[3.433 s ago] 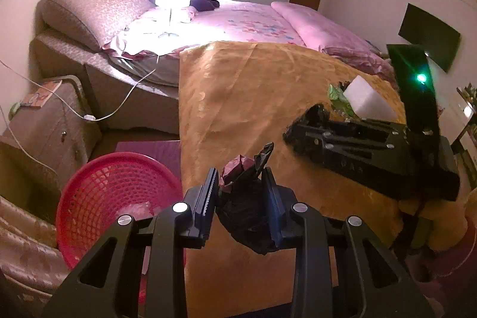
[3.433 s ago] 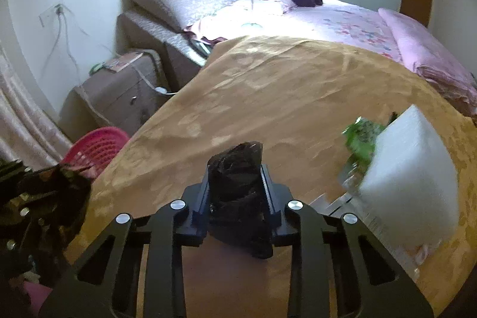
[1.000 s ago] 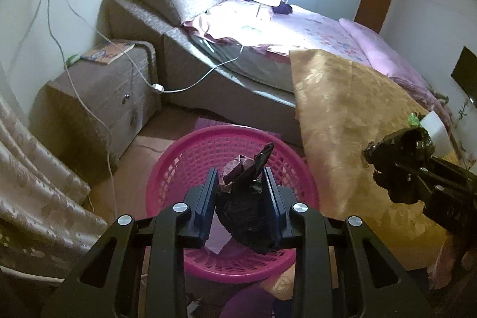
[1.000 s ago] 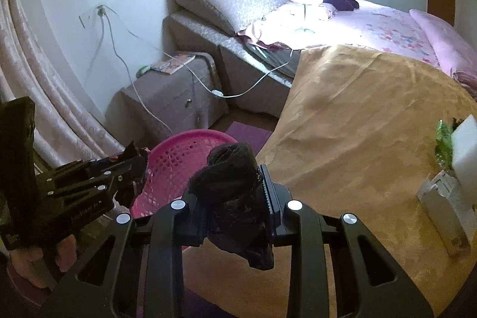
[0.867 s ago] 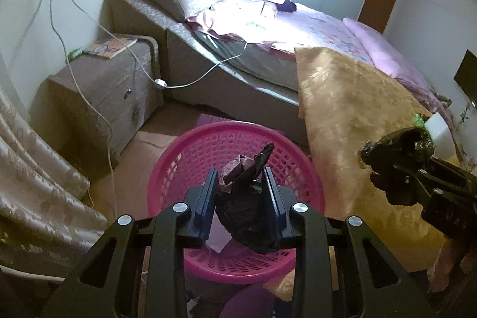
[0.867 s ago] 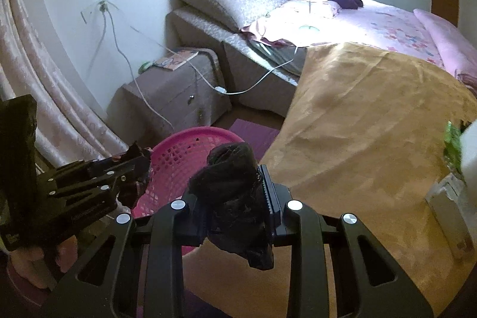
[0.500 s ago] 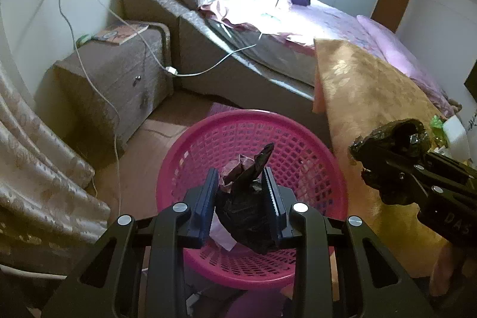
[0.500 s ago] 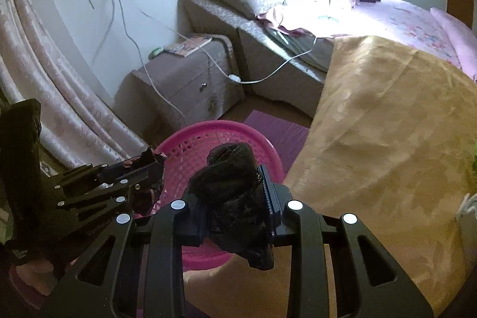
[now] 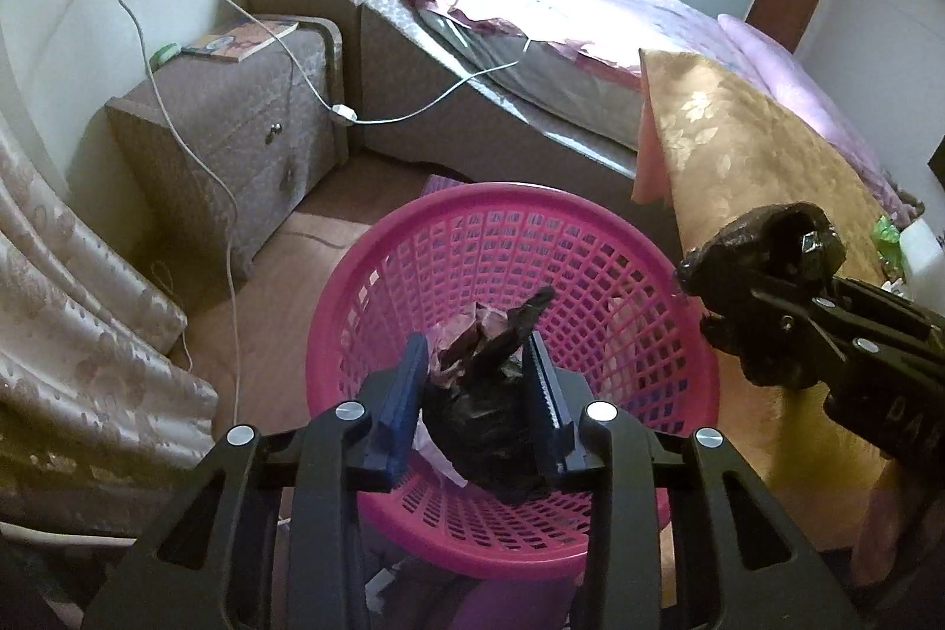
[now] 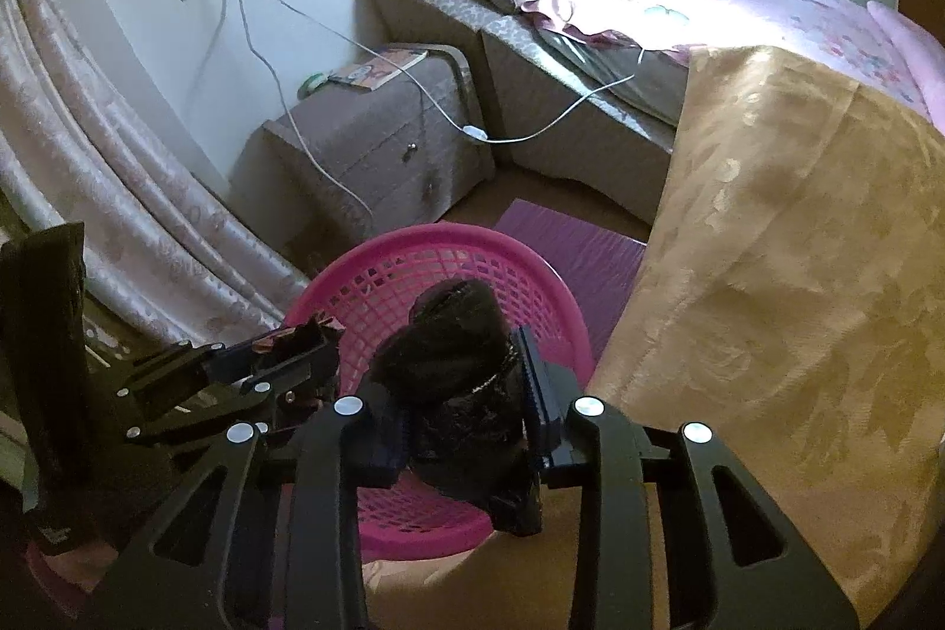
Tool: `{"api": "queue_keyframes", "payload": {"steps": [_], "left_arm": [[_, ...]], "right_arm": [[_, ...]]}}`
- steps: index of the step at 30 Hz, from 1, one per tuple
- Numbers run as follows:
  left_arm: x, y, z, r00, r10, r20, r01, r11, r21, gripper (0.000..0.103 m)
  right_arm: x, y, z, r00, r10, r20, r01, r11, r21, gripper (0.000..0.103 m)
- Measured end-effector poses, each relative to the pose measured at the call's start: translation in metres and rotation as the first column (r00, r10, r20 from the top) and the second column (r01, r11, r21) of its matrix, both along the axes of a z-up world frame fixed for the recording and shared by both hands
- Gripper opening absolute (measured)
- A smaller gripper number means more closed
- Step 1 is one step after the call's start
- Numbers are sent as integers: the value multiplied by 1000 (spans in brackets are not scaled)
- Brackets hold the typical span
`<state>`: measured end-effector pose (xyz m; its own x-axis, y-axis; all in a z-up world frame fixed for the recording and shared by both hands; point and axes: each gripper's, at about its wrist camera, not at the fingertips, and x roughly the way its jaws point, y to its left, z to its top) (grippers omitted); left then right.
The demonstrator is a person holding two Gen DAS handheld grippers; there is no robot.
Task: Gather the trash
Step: 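Drop brown bag from left tool into basket while right tool drops black bag, then move both empty tools from the basket back over the bed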
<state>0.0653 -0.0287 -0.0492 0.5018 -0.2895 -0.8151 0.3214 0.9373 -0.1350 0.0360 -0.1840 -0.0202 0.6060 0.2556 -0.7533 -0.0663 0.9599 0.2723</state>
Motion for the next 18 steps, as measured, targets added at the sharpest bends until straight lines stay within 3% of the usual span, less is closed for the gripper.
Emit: {"api": "queue_keyframes", "payload": {"steps": [3,9,18], "left_arm": [[0,1,0,1000,8,1,-8,1000,-3,43],[-1,2,3,1000,22,9,-22,1000,-1,55],[-5,3,11,998,38,46,-39,999,7,64]], "right_arm": [[-1,-1,1,1000,-8,4,8,1000,8,45],[-5,-5,2,1000,-21,11,21,1000,17,49],[-20,-15,6,998,-49,29,48,999,24,51]]}}
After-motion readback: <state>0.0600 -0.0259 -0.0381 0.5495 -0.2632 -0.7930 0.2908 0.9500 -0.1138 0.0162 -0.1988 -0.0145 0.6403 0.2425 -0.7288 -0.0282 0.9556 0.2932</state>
